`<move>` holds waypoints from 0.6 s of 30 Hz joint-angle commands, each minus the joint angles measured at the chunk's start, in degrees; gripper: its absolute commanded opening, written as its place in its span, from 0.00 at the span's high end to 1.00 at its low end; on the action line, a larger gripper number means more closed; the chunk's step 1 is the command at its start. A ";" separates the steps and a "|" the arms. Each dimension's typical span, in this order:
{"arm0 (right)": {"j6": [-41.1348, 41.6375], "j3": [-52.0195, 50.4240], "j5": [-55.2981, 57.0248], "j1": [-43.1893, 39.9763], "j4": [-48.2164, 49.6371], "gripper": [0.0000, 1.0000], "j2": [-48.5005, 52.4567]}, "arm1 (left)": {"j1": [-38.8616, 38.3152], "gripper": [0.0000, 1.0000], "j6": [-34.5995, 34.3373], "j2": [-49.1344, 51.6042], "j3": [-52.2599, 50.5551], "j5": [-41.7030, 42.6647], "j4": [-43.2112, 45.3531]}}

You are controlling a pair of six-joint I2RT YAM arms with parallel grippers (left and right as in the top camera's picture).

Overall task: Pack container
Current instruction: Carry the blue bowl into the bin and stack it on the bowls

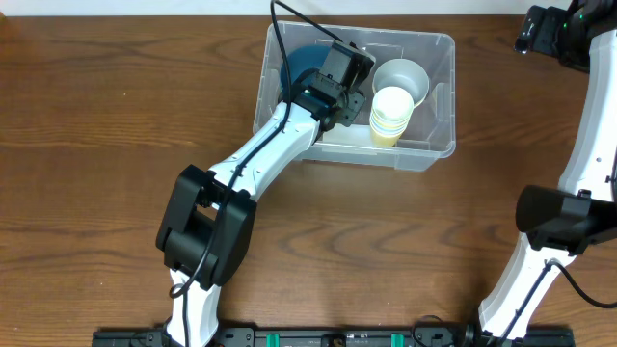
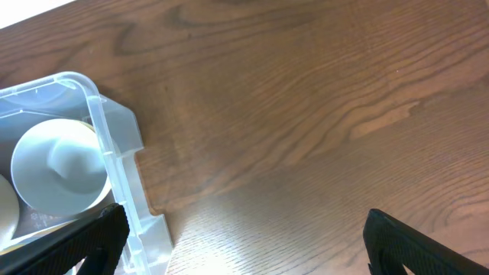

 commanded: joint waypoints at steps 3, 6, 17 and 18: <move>0.66 0.90 0.35 -0.17 -0.07 0.01 -0.04 | 0.24 0.54 0.39 -6.36 1.09 -1.03 -1.90; 0.63 0.90 0.37 -0.17 -0.07 0.01 -0.04 | 0.28 0.49 0.33 -12.44 1.09 -2.25 -5.14; 0.63 0.90 0.35 -0.17 -0.07 0.01 -0.04 | 0.28 0.02 -0.48 -37.35 1.07 -3.26 -18.27; 0.66 0.90 0.35 -0.20 -0.07 0.01 -0.04 | 0.28 0.02 -0.48 -39.28 1.07 -3.23 -19.23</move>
